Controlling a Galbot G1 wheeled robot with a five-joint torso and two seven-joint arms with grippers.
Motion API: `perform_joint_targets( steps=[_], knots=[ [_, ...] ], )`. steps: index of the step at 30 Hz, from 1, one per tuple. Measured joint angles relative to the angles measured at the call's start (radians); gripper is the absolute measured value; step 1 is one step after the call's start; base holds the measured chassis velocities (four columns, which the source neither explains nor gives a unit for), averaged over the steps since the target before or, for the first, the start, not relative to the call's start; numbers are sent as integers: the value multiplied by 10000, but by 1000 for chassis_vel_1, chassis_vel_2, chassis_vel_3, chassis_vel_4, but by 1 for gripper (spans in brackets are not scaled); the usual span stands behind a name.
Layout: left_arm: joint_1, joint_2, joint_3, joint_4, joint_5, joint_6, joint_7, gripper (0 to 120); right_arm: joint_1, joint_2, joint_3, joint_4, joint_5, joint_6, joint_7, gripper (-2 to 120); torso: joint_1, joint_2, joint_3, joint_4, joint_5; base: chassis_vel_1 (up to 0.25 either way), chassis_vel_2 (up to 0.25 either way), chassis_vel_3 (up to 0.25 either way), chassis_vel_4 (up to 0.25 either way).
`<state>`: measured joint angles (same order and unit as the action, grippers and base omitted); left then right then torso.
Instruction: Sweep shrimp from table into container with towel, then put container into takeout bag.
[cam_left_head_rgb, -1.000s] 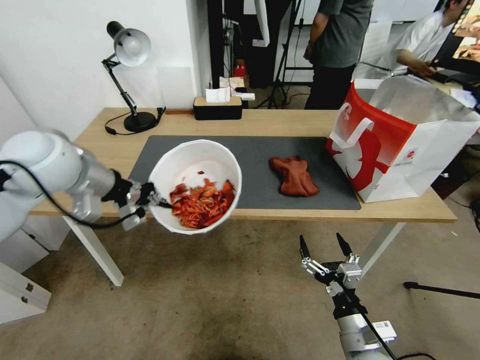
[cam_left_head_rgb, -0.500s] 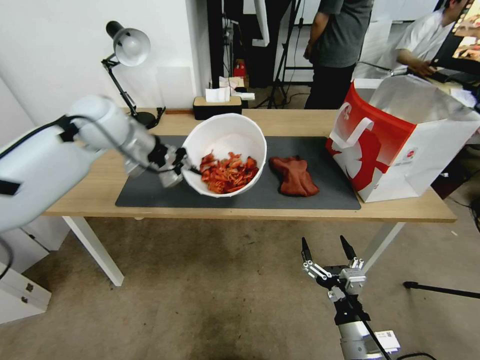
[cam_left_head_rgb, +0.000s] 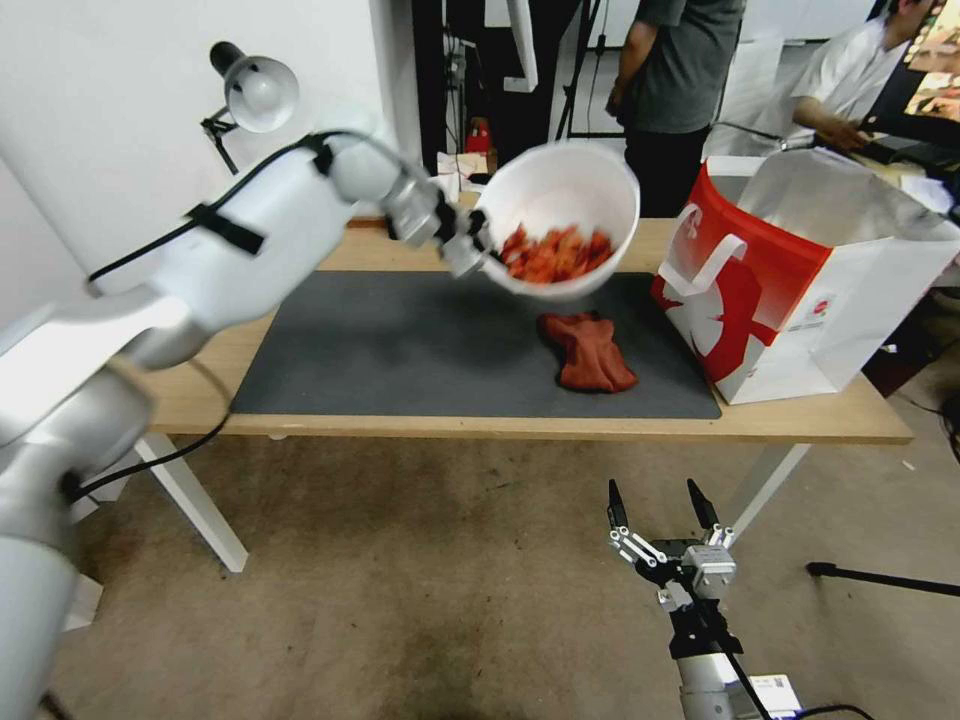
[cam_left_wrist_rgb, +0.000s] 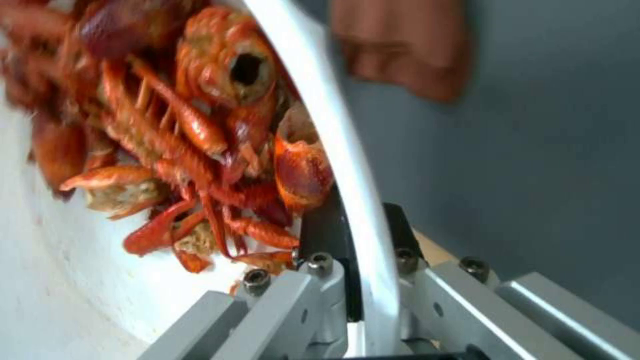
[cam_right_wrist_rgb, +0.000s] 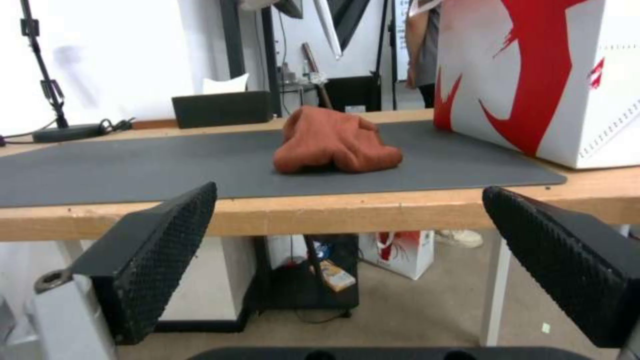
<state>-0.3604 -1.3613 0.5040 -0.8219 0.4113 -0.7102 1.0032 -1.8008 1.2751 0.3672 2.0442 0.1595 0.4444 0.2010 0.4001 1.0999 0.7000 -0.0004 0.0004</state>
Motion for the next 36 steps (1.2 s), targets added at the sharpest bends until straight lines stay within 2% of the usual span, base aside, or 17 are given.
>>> perform_joint_targets(
  steps=[1, 2, 3, 4, 5, 6, 7, 9, 17, 20, 24, 26, 28, 30, 32, 34, 36],
  knots=[
    [0, 0, 0, 0, 0, 0, 0, 0, 0, 0, 0, 0, 0, 0, 0, 100, 0, 0, 0, 0, 0, 0, 0, 0, 0],
    [-92, -237, -64, 378, 11, -29, -36, 0, 4, 20, -10, -25, -14, 0, -1, 100, 0, 0, 0, 1, 1, 0, 0, 0, 0],
    [-282, -742, -226, 1172, 31, -43, -102, 0, 14, 44, -16, -64, -29, 0, -2, 100, 1, -1, 0, 3, 1, 0, 0, 0, 0],
    [-388, -990, -276, 1523, 48, 5, -145, 0, 17, 48, -18, -87, -31, 0, -2, 100, 1, -1, 0, 4, 0, 0, 0, 0, 0],
    [-388, -990, -276, 1523, 48, 5, -145, 0, 17, 48, -18, -87, -31, 0, -2, 100, 1, -1, 0, 4, 0, 0, 0, 0, 0],
    [-503, -1210, -283, 1825, 66, 134, -205, 0, 19, 46, -15, -112, -32, 0, -3, 100, 1, -1, 0, 2, -2, 0, 0, 0, 0],
    [-503, -1210, -283, 1825, 66, 134, -205, 0, 19, 46, -15, -112, -32, 0, -3, 100, 1, -1, 0, 2, -2, 0, 0, 0, 0],
    [-658, -1509, -287, 2131, 48, 380, -312, 0, 32, 23, 5, -183, -32, 1, -4, 100, -1, 0, 0, 4, -2, 0, 0, 0, 0],
    [-869, -1845, -278, 2151, -491, 939, -413, 0, 50, 4, 8, -222, -29, 8, -5, 100, 0, 1, 0, 6, -4, 0, 0, 0, 0],
    [-1189, -2203, -298, 2188, -831, 1277, -524, 0, 49, -52, 5, -251, -18, 37, -11, 100, 0, 1, 0, 5, -3, 0, 0, 0, 0],
    [-1424, -2452, -254, 2208, -1142, 1436, -608, 0, 41, -71, 5, -251, -12, 65, -13, 100, 0, 1, 0, 1, -2, 0, 0, 0, 0],
    [-1777, -2540, 464, 1913, -2021, 1933, -885, 0, 7, -76, 4, -231, -9, 120, -28, 100, -1, 1, -2, 1, 0, 0, 0, 0, 0],
    [-1833, -2541, 651, 1839, -2224, 2033, -947, 0, -8, -78, 5, -218, -9, 138, -32, 100, -2, 2, -2, 2, -1, 0, 0, 0, 0],
    [-1961, -2533, 1266, 1579, -2896, 2248, -1090, 0, -76, -80, 21, -194, -8, 199, -51, 100, -2, 2, -2, 5, -3, 0, 0, 0, 0],
    [-1967, -2528, 1449, 1495, -3053, 2269, -1118, 0, -109, -81, 29, -185, -7, 230, -64, 100, -2, 1, -1, 5, -3, 0, 0, 0, 0],
    [-1965, -2513, 1932, 1266, -3399, 2280, -1461, 0, -184, -82, 47, -181, -5, 311, -90, 100, -1, 2, -1, 5, -3, 0, 0, 0, 0],
    [-1960, -2511, 2027, 1228, -3481, 2285, -1581, 0, -196, -81, 49, -181, -5, 324, -93, 100, -2, 1, -1, 4, -3, 0, 0, 0, 0]
  ],
)
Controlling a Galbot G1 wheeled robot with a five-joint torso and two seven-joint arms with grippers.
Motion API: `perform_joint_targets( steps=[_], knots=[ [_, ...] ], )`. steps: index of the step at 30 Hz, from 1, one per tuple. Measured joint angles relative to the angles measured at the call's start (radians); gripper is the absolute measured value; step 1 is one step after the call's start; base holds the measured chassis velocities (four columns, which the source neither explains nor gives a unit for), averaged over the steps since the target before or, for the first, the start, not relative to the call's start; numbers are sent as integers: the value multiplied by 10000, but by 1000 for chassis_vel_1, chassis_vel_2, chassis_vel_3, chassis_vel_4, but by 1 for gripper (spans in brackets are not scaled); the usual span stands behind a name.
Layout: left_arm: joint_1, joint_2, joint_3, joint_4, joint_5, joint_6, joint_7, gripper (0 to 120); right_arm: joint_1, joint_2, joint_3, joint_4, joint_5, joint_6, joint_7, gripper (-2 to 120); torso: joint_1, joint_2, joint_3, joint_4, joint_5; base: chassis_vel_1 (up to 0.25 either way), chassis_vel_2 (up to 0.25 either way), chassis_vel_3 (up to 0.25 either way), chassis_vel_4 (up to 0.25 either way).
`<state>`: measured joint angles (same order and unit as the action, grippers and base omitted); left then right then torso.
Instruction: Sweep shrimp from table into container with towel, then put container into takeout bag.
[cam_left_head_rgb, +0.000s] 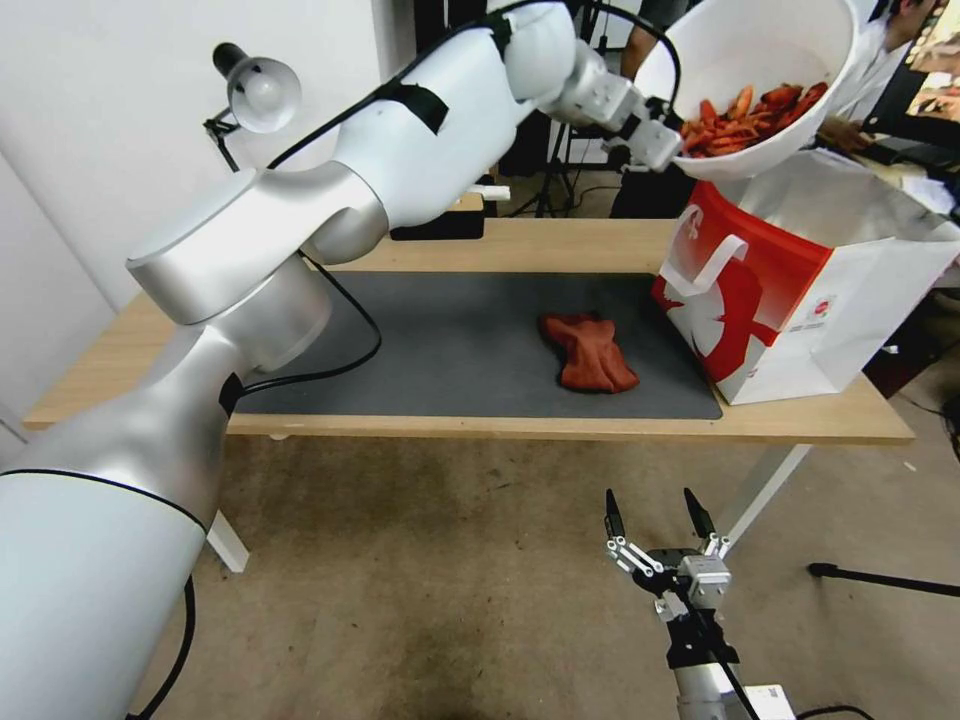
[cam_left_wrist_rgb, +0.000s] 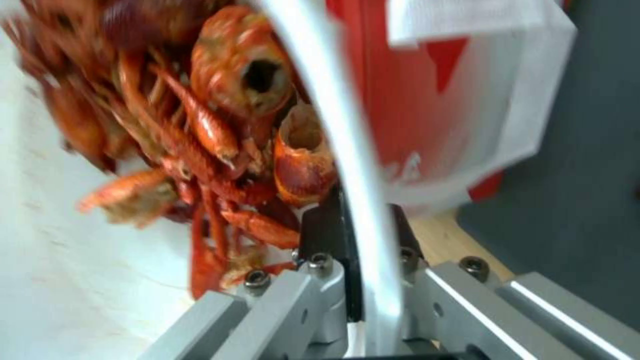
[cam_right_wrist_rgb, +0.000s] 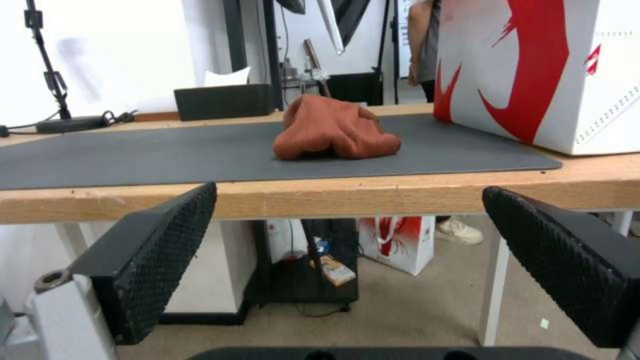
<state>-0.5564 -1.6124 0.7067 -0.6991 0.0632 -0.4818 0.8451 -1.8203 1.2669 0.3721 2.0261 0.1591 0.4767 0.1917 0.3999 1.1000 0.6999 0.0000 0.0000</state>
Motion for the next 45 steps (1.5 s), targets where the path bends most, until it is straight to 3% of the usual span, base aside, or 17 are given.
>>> perform_joint_targets(
  steps=[1, 2, 4, 6, 8, 17, 23, 32, 45],
  knots=[
    [7, 7, 287, -100, -194, 29, -388, 0, -28, 5, 0, 0, 0, 32, -16, 100, 0, 0, 0, 0, 0, 0, 0, 0, 0],
    [7, 7, 287, -100, -194, 29, -388, 0, -28, 5, 0, 0, 0, 32, -16, 100, 0, 0, 0, 0, 0, 0, 0, 0, 0],
    [27, 17, 865, -318, -809, 169, -1130, 0, -49, 33, 1, -4, 0, 73, -43, 100, 0, 0, 0, 0, 0, 0, 0, 0, 0],
    [35, 17, 980, -370, -924, 218, -1297, 0, -52, 42, 0, -11, -1, 81, -48, 100, 0, 0, 0, 0, 0, 0, 0, 0, 0],
    [106, 21, 1422, -581, -1150, 372, -2025, 0, -56, 88, -16, -42, -18, 101, -59, 100, 0, 0, 0, -2, 0, 0, 0, 0, 0],
    [212, 31, 1986, -911, -1292, 961, -3169, 0, -9, 186, -33, -99, -60, 108, -78, 100, 0, 0, 0, -1, 0, 0, 0, 0, 0],
    [223, 35, 2374, -1022, -1901, 1326, -3380, 0, 49, 254, -52, -171, -75, 104, -86, 100, 0, 0, 0, -1, 0, 0, 0, 0, 0],
    [479, 40, 2482, -1023, -1156, 1229, -3121, 0, 123, 232, -40, -308, -63, 93, -87, 100, 1, 0, 1, -1, -1, 0, 0, 0, 0],
    [249, 43, 2573, -1323, -476, 1339, -2577, 0, 297, 173, -55, -413, -35, 26, -63, 100, 2, 0, 0, 0, -1, 0, 0, 0, 0]
  ],
)
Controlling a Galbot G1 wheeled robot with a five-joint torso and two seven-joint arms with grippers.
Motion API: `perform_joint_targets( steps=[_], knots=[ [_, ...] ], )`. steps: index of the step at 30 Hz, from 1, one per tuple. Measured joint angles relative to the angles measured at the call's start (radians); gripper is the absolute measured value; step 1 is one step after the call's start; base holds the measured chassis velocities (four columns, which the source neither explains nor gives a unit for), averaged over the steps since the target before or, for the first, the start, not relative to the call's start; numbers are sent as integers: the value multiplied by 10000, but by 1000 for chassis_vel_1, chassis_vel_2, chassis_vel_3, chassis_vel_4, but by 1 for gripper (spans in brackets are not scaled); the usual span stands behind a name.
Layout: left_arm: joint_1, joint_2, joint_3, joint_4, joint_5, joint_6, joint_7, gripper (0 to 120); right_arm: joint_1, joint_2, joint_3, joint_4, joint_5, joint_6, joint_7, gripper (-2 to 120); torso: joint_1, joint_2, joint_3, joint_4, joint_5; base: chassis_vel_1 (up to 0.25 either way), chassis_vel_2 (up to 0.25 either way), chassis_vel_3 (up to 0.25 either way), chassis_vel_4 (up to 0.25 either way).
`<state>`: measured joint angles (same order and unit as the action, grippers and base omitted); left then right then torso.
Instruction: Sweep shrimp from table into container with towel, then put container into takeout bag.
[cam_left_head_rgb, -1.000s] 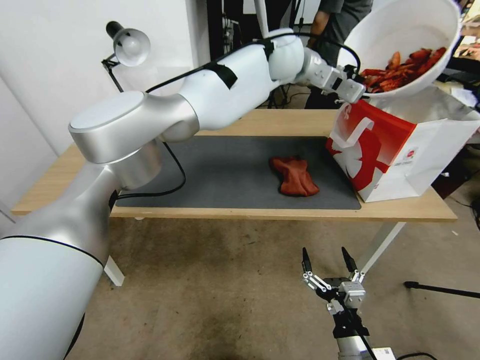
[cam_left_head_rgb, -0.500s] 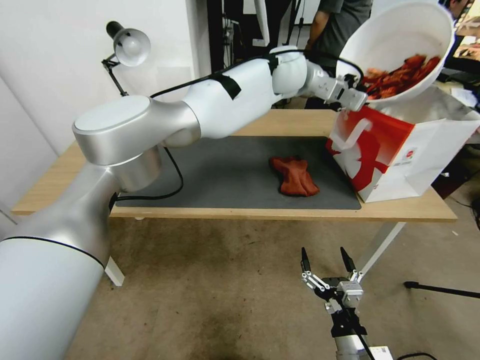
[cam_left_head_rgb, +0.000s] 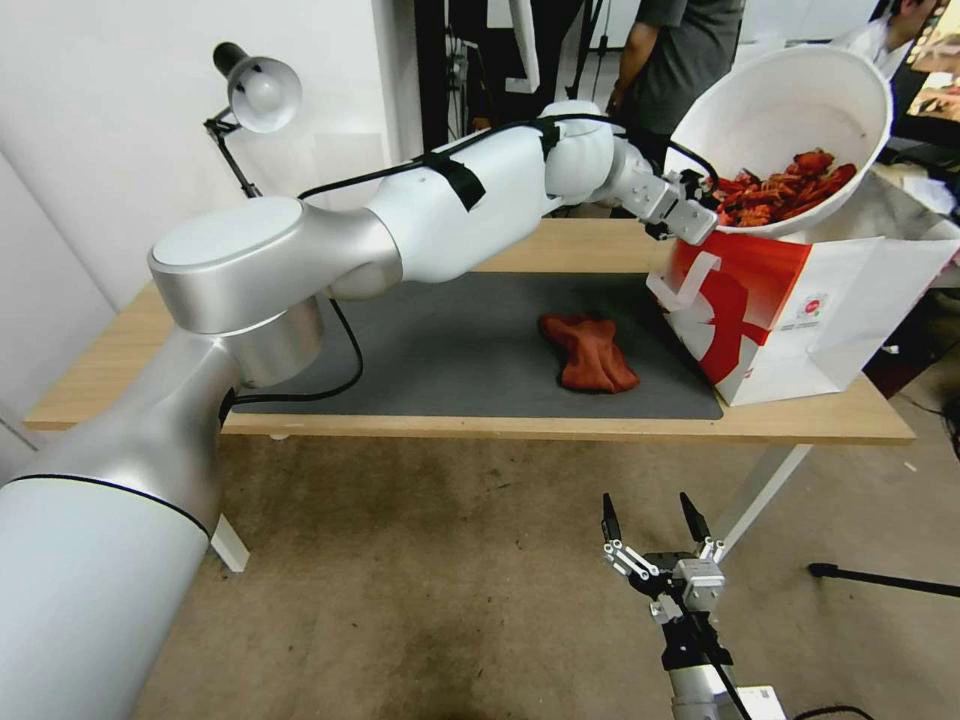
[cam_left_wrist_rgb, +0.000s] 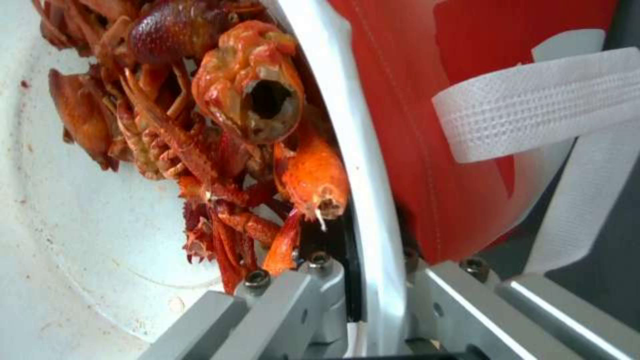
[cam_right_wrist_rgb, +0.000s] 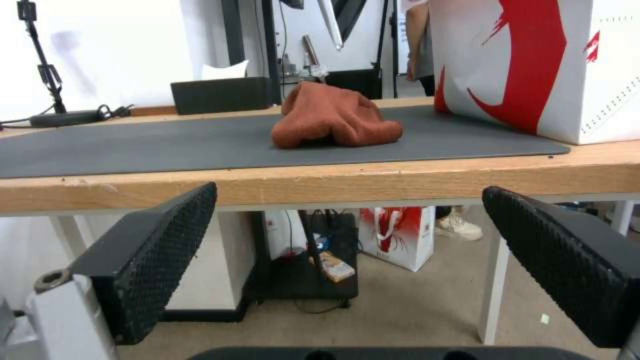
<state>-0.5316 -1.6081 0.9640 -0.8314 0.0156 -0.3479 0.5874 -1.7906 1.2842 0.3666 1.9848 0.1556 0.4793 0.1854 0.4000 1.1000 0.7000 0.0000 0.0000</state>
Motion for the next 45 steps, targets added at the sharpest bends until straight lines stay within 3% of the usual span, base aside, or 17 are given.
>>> perform_joint_targets(
  steps=[19, 22, 24, 29, 42, 45],
  knots=[
    [-192, 0, 27, -306, -243, 244, -303, 64, 144, 19, -83, -253, 16, -1, 1, 100, 0, 0, 0, -1, 0, 0, 0, 0, 0],
    [-214, 0, -51, -287, -425, 244, -431, 81, 173, 18, -117, -254, 16, -4, -2, 100, 0, 0, 0, 0, 0, 0, 0, 0, 0],
    [-214, 0, -58, -284, -434, 244, -438, 81, 172, 17, -118, -253, 16, -4, -2, 100, 0, 0, 1, 0, 0, 0, 0, 0, 0],
    [-195, 0, -353, -250, -585, 266, -546, 99, 184, -15, -126, -254, 24, -12, -4, 100, 0, 0, 0, 0, 0, 0, 0, 0, 0],
    [82, 42, -1594, -175, -1115, 337, -575, 100, 336, -178, -172, -341, 220, -85, -11, 100, 0, 0, 0, -3, 0, 0, 0, 0, 0],
    [299, 208, -1939, -109, -1169, 363, -880, 100, 418, -267, -172, -387, 312, -134, -12, 100, 0, 0, 0, -1, 1, 0, 0, 0, 0]
  ],
)
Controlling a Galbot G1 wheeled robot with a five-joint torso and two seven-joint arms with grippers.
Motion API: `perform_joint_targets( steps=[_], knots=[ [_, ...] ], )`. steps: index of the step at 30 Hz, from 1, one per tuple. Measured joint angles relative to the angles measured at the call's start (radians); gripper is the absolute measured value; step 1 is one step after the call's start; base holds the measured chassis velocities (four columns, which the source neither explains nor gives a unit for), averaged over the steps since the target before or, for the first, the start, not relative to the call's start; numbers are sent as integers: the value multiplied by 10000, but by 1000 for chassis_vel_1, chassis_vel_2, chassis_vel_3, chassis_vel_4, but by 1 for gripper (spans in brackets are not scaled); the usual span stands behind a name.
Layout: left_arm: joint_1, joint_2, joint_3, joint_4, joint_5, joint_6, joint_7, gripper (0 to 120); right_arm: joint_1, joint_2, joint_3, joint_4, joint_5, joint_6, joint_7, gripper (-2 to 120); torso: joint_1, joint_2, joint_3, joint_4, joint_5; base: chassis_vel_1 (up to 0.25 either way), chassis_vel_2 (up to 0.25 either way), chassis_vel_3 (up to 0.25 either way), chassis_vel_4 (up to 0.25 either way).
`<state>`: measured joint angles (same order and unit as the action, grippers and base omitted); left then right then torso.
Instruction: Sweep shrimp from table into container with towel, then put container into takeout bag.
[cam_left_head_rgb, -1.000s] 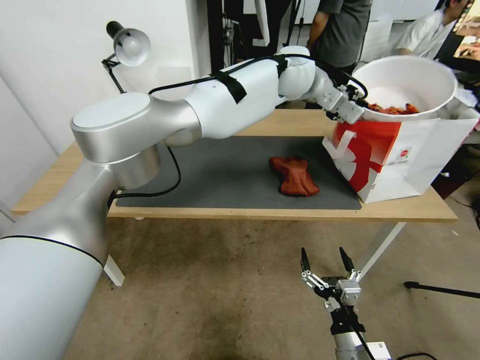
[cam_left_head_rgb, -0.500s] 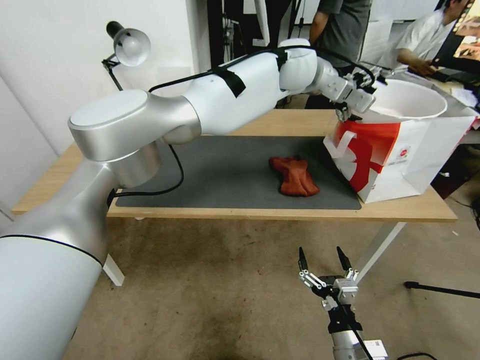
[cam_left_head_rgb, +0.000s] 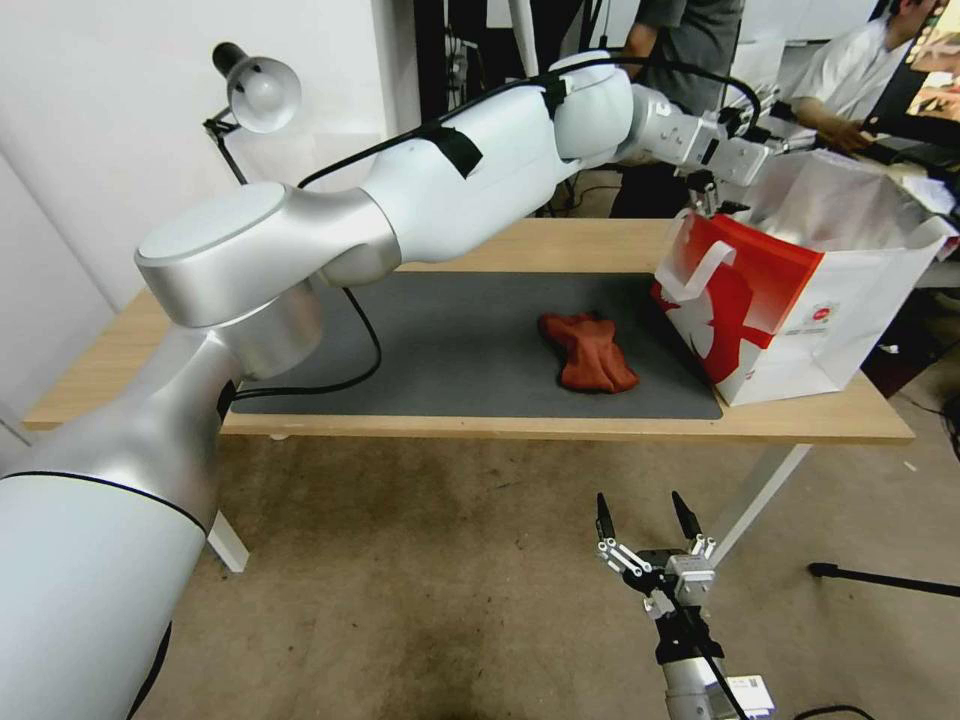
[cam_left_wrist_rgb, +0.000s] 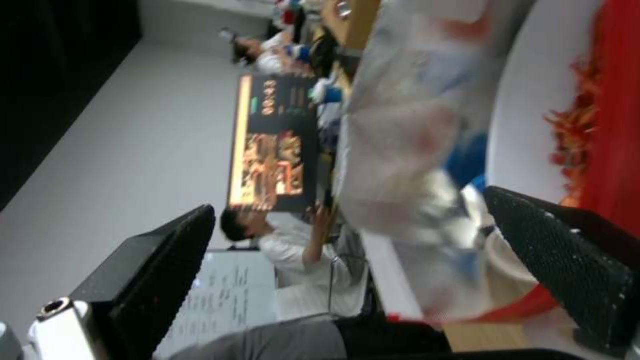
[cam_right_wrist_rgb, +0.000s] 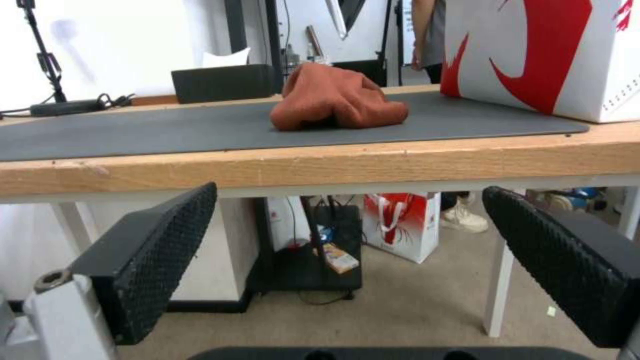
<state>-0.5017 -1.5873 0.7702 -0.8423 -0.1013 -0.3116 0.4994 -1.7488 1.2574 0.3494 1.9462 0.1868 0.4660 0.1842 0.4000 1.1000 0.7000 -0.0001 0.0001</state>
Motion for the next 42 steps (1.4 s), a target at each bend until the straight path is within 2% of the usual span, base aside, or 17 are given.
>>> perform_joint_targets(
  steps=[6, 9, 13, 15, 16, 18, 20, 21, 23, 27, 30, 34, 36, 37, 39, 40, 42],
  knots=[
    [571, 827, -342, -747, -892, 1025, -976, 100, 70, -123, -9, -15, 106, -33, -4, 100, 0, 0, 0, 1, -2, 0, 0, 0, 0],
    [1238, 1870, -282, -1963, -2004, 2389, -2077, 100, 183, -198, -25, -92, 188, -89, -4, 100, 0, 0, 0, 0, -2, 0, 0, 0, 0],
    [1804, 2505, -279, -2755, -3223, 3401, -2933, 100, 222, -213, -31, -126, 218, -127, -2, 100, 1, 0, 1, 7, -5, 0, 0, 0, 0],
    [2610, 3117, -454, -3957, -4939, 4897, -5033, 100, 216, -212, -32, -123, 223, -144, 1, 100, 1, 0, 1, 6, -5, 0, 0, 0, 0],
    [2610, 3117, -454, -3957, -4939, 4897, -5033, 100, 216, -212, -32, -123, 223, -144, 1, 100, 1, 0, 1, 6, -5, 0, 0, 0, 0],
    [3427, 3395, -972, -4802, -5959, 5876, -6714, 100, 180, -215, -32, -82, 224, -146, 2, 100, -2, 0, 1, 1, -4, 0, 0, 0, 0],
    [3605, 3434, -1121, -4969, -6227, 6099, -7065, 100, 182, -217, -30, -76, 228, -146, 5, 100, -2, 0, 1, -2, -3, 0, 0, 0, 0],
    [4070, 3523, -1522, -5407, -7021, 6654, -7977, 100, 197, -231, -33, -72, 244, -153, 5, 100, -2, 0, 0, -1, -1, 0, 0, 0, 0],
    [4697, 3641, -2028, -5824, -7447, 7065, -8705, 100, 224, -235, -46, -72, 265, -159, 6, 100, -2, 0, 0, -4, -1, 0, 0, 0, 0],
    [5369, 3926, -2470, -6251, -7388, 7171, -9053, 100, 226, -233, -62, -69, 271, -158, 6, 100, 0, 0, 0, 0, 0, 0, 0, 0, 0],
    [6864, 4646, -3354, -7083, -7228, 7159, -9346, 100, 185, -228, -62, -2, 276, -83, 1, 100, -1, 0, -1, 2, -2, 0, 0, 0, 0],
    [7628, 4970, -3885, -7460, -6808, 7094, -9277, 100, 157, -235, -51, 34, 278, -46, -1, 100, -1, 0, 0, 0, -7, 0, 0, 0, 0],
    [8755, 5475, -4801, -8156, -5680, 6720, -8745, 100, 141, -237, -33, 83, 311, -25, -4, 100, -1, 0, -1, 3, -4, 0, 0, 0, 0],
    [8755, 5475, -4801, -8156, -5680, 6720, -8745, 100, 141, -237, -33, 83, 311, -25, -4, 100, -1, 0, -1, 3, -4, 0, 0, 0, 0],
    [9863, 5934, -5730, -8849, -4989, 6386, -8377, 100, 108, -267, -49, 206, 360, -25, 6, 100, -2, 1, -1, 2, -1, 0, 0, 0, 0],
    [9863, 5934, -5730, -8849, -4989, 6386, -8377, 100, 108, -267, -49, 206, 360, -25, 6, 100, -2, 1, -1, 2, -1, 0, 0, 0, 0],
    [10996, 6344, -6678, -9494, -4854, 6107, -8011, 100, 63, -337, -66, 368, 407, -43, 17, 100, -2, 0, -1, 3, -8, 0, 0, 0, 0]
  ],
)
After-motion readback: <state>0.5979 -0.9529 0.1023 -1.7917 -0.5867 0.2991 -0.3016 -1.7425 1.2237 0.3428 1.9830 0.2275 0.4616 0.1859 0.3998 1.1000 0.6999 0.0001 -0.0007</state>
